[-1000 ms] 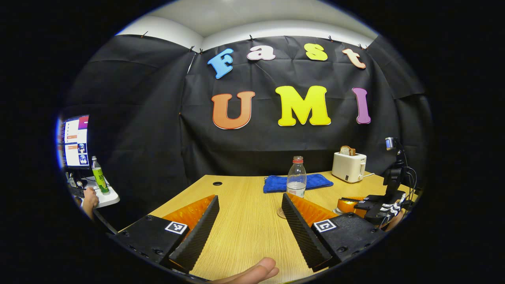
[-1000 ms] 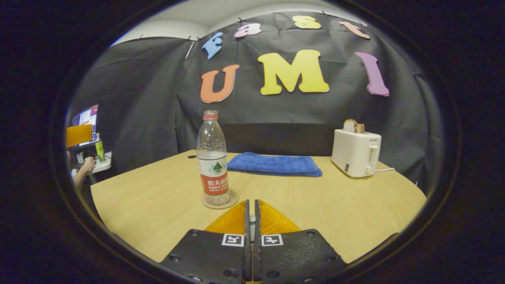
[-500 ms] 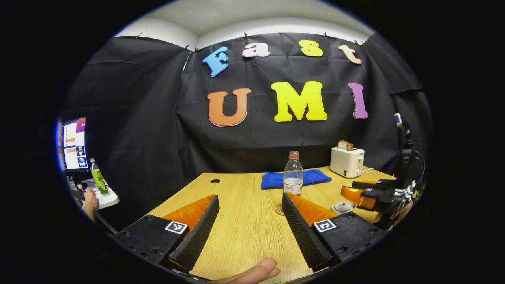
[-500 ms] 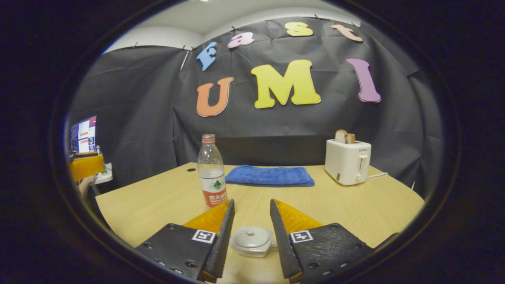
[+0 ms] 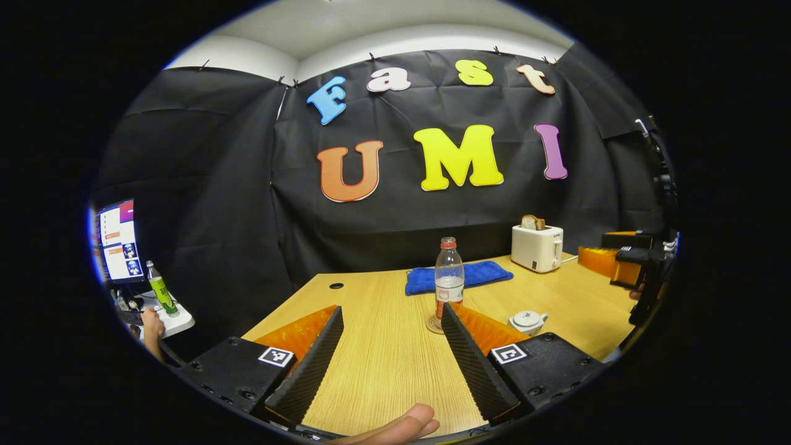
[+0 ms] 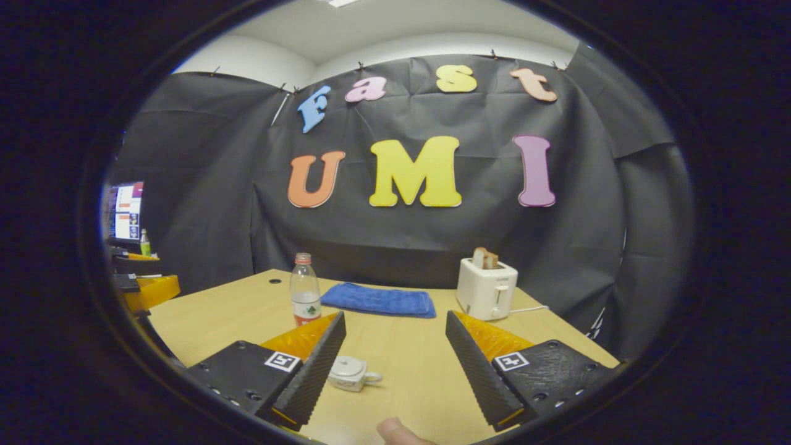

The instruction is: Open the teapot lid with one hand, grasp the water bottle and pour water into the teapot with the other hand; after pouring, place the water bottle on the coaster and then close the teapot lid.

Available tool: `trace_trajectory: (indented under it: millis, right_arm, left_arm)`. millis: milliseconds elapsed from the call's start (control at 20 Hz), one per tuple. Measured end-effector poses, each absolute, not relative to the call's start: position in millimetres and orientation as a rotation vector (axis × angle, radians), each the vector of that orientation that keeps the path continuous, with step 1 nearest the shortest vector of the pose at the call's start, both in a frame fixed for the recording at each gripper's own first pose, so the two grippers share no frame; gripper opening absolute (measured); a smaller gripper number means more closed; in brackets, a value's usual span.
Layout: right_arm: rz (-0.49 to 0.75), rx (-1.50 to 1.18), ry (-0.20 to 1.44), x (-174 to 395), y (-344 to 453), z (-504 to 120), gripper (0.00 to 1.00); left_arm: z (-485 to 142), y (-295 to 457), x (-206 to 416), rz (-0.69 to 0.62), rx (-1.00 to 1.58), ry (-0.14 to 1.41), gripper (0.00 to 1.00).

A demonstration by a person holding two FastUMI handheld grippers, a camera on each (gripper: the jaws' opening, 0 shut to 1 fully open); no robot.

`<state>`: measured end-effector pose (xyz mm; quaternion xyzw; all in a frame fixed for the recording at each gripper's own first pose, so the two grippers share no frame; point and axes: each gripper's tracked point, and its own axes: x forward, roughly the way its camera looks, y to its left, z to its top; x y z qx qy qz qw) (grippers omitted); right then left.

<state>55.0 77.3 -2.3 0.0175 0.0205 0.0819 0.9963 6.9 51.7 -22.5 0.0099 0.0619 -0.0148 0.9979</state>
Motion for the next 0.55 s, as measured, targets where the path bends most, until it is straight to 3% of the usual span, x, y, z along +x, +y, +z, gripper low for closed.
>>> trace_trajectory:
  millis: [250,550]
  right_arm:
    - [0.014,0.026,0.050,12.3,-8.9,-1.9,0.96]
    - [-0.010,0.029,0.011,-8.8,-31.6,8.7,0.97]
  left_arm:
    - [-0.6,34.9,-8.0,-0.032,-0.002,0.087,1.00]
    - [-3.8,29.9,-17.0,-0.010,0.015,0.103,1.00]
